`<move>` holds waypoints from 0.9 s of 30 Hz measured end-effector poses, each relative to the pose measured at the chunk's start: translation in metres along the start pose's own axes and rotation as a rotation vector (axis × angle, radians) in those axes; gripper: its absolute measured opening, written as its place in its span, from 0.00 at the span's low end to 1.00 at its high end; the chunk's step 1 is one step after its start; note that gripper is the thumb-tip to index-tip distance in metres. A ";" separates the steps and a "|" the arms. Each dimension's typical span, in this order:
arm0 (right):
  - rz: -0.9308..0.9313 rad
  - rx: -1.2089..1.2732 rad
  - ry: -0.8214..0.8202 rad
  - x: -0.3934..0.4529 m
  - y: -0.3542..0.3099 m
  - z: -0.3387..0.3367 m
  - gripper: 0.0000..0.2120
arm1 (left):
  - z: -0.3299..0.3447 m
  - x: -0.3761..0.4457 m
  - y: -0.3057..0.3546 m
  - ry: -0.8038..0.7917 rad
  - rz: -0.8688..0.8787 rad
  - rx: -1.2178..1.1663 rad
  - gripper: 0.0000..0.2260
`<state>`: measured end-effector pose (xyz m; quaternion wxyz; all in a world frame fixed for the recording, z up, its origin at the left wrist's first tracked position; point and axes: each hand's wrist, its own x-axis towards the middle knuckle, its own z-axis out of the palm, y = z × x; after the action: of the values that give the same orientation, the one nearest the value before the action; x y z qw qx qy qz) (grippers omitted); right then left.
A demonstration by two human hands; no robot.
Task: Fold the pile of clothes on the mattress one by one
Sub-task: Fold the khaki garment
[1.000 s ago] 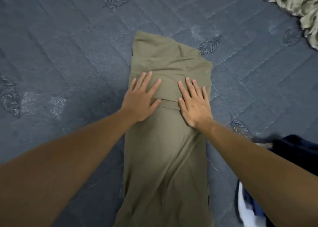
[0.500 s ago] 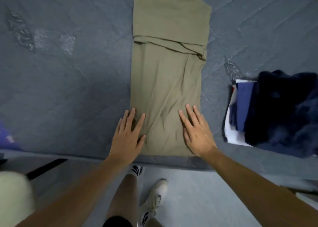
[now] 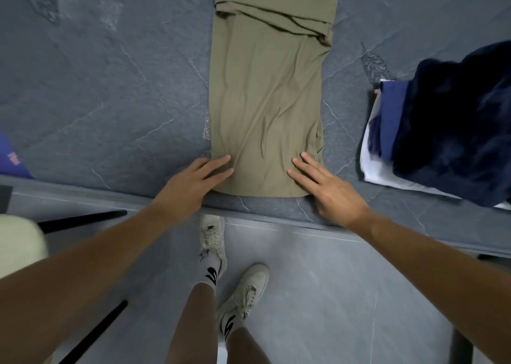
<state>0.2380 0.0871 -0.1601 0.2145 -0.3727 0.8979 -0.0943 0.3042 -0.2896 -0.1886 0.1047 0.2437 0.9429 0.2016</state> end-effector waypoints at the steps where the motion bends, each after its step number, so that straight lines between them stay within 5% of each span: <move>1: 0.000 -0.021 0.017 0.002 0.001 -0.002 0.46 | -0.002 0.003 -0.001 0.017 0.001 0.023 0.40; 5: 0.005 -0.021 0.125 0.009 0.004 -0.010 0.34 | -0.006 0.016 -0.002 0.085 -0.060 0.045 0.35; 9: 0.092 0.124 0.126 0.025 0.007 -0.035 0.19 | -0.036 0.030 -0.002 0.043 -0.140 -0.110 0.18; 15: 0.553 0.428 0.254 0.060 0.018 -0.082 0.03 | -0.081 0.072 -0.014 0.141 -0.515 -0.512 0.02; 18: 0.687 0.449 0.269 0.081 0.022 -0.086 0.08 | -0.081 0.096 -0.022 0.168 -0.720 -0.653 0.02; 21: 0.729 0.358 0.305 0.093 0.021 -0.079 0.19 | -0.071 0.105 -0.026 0.184 -0.804 -0.465 0.12; 24: 0.560 -0.099 0.377 0.092 0.019 -0.072 0.20 | -0.071 0.099 -0.009 0.378 -0.649 0.002 0.18; 27: 0.304 -0.237 0.425 0.086 0.004 -0.073 0.15 | -0.063 0.086 0.012 0.313 -0.153 0.132 0.15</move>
<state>0.1483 0.0294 -0.1238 -0.0118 -0.2284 0.9730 -0.0314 0.2167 -0.2575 -0.1357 -0.0446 0.1430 0.9746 0.1663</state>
